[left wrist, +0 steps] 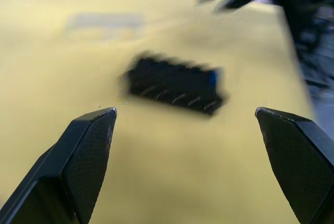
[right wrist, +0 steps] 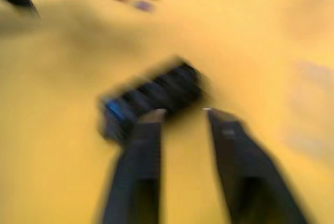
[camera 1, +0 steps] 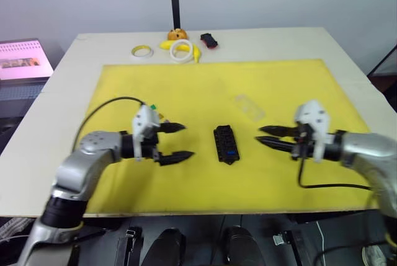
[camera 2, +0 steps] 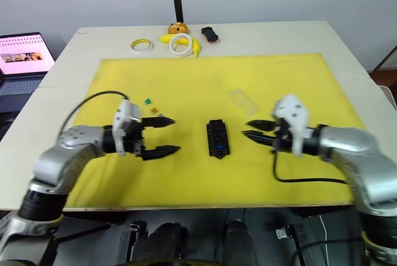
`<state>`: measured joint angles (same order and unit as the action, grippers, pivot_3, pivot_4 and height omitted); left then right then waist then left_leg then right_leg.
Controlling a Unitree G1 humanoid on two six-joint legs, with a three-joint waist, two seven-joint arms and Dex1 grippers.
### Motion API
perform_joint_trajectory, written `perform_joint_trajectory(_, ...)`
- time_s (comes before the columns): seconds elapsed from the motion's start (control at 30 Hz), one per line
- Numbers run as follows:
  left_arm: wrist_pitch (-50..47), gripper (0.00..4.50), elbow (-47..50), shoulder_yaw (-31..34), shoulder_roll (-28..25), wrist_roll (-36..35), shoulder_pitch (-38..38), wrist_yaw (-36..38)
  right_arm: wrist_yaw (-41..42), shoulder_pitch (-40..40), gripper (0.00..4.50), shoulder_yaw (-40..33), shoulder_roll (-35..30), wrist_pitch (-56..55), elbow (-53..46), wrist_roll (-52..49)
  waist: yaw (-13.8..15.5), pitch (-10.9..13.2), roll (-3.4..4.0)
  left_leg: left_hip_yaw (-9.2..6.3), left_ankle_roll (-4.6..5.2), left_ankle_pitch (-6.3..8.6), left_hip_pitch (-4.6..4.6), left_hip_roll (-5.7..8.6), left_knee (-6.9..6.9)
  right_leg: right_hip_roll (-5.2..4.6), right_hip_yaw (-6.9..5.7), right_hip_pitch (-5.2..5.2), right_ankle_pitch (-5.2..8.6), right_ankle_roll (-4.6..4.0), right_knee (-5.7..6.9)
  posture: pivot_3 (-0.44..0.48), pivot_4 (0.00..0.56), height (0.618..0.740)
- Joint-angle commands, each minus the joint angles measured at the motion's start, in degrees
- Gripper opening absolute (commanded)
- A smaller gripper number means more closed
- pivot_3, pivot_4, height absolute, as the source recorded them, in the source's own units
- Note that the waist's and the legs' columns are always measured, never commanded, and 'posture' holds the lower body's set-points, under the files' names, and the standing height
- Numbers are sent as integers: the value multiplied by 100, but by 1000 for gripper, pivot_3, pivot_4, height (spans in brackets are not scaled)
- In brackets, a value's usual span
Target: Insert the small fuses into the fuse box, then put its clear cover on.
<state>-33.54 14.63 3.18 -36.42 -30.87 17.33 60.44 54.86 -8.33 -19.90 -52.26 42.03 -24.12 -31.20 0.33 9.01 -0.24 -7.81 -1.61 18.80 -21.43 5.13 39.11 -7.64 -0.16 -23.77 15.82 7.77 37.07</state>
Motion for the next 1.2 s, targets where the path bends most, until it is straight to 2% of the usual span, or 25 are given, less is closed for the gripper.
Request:
perform_joint_trajectory(0.03, -136, 4500, 10, 828, -604, -295, -501, 183, 70, 392, 3320, -1166, -382, 20, 505, 45, -3, 0, 1, 2, 3, 2, 4, -2, -3, 0, 1, 0, 0, 0, 1, 0, 150, 740)
perform_joint_trajectory(0.1, -133, 4500, -341, 1250, -1022, -282, -893, 354, 128, 751, 4323, -1563, -505, -21, 694, 130, -11, 0, 1, 3, 4, 3, 3, -5, -11, 2, 0, -3, 0, 0, 0, 0, 150, 740)
perform_joint_trajectory(0.13, -114, 4500, -515, 1407, -1186, -279, -1043, 412, 135, 888, 4423, -1695, -540, -48, 750, 155, -17, 1, 2, 4, 4, 3, 5, -6, -15, 3, 0, -4, 0, -1, 0, 0, 150, 740)
perform_joint_trajectory(0.27, 96, 4500, -1439, 1985, -1709, -105, -1487, 489, 52, 1333, 4423, -2080, -485, -49, 866, 172, -9, 2, 4, 10, 4, 2, 6, -7, -12, 3, 1, -1, 0, -1, 0, 0, 150, 740)
perform_joint_trajectory(0.33, -113, 4500, -1745, 2192, -1847, -233, -1539, 515, -17, 1467, 4423, -2147, -413, -67, 798, 152, -7, 2, 4, 10, 11, 7, 8, -7, -11, 2, 1, 2, 1, -1, -1, 0, 150, 740)
perform_joint_trajectory(0.53, -907, 4500, -1908, 2202, -1792, -664, -1247, 392, -269, 1372, 4423, -1939, -237, 82, 428, -78, 4, 2, 4, 7, 8, 6, 7, -6, -9, -3, 1, 3, 1, -1, -3, 0, 150, 740)
perform_joint_trajectory(0.7, -2407, 4500, -2089, 1975, -1731, -1247, -353, 34, -385, 834, 4423, -1500, -258, 439, -12, -630, -10, 2, 4, 6, 5, 4, 7, -7, -8, -1, 1, 2, 0, -1, 0, 0, 150, 740)
perform_joint_trajectory(0.8, -3505, 4500, -2346, 1974, -1678, -1714, 254, -149, -569, 237, 4423, -1089, -215, 896, -428, -1257, -52, 2, 4, 6, 4, 4, 5, -7, -8, 0, 1, -3, 1, 0, 5, 0, 150, 740)
perform_joint_trajectory(0.9, -4208, 4500, -2430, 1923, -1571, -1993, 501, -266, -670, -206, 4423, -629, -183, 1110, -756, -1667, -102, 2, 4, 2, 5, 4, 1, -7, -11, 0, 0, -9, 0, -1, 5, 0, 150, 740)
perform_joint_trajectory(1.0, -4770, 4500, -2698, 2165, -1250, -2127, 755, -737, -825, -669, 4423, -44, -42, 1172, -1067, -1895, -112, 2, 4, 3, 5, 4, 1, -6, -10, -1, 1, -11, 0, 0, 6, 0, 150, 740)
perform_joint_trajectory(1.07, -5165, 4500, -3129, 2540, -1059, -2201, 1062, -1084, -999, -1066, 4423, 388, 139, 1188, -1176, -1939, -110, 5, -2, 2, 4, 3, 0, -7, -7, 0, 0, -13, 0, 0, 11, 0, 150, 740)
perform_joint_trajectory(1.2, -5481, 4500, -3532, 2842, -892, -2176, 1361, -1475, -1198, -1612, 4423, 936, 416, 1193, -1214, -1971, -111, 5, -7, 2, 2, 3, -9, -5, -3, -1, 0, -26, 0, 0, 15, 0, 150, 740)
